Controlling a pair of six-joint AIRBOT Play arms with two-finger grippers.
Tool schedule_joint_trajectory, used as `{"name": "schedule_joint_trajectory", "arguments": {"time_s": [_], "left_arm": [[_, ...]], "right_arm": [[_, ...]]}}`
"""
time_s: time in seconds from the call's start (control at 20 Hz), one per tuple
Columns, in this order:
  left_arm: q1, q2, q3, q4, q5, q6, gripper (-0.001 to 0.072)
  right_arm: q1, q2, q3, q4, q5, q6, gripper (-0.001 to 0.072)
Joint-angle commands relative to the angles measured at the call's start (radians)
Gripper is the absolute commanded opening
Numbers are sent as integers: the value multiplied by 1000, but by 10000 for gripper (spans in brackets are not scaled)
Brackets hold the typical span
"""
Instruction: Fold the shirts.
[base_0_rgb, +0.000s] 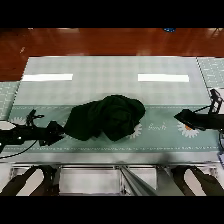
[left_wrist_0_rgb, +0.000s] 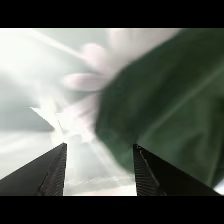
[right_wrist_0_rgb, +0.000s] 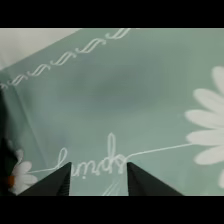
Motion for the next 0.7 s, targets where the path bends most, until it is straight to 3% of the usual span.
{"name": "schedule_joint_trajectory", "arguments": {"time_s": [0.0,0.1,0.15,0.2,0.3,0.4,0.65], "left_arm": [[-125,-76,-20,-182,163,72,505],[-206,-124,-9,-199,239,72,462],[-222,-143,4,-199,242,93,177],[-228,-151,19,-199,232,142,30],[-224,-150,48,-199,197,188,23],[-224,-150,69,-199,182,192,23],[-224,-150,73,-198,170,192,23]], "right_arm": [[100,-81,-16,96,-33,-15,406],[176,-143,-16,164,-60,-22,406],[215,-173,-16,198,-72,-32,406],[251,-198,-16,232,-89,-40,406],[315,-240,-16,316,-118,-69,406],[394,-283,-16,397,-117,-114,406],[599,-358,-16,471,-189,-116,405]]}}
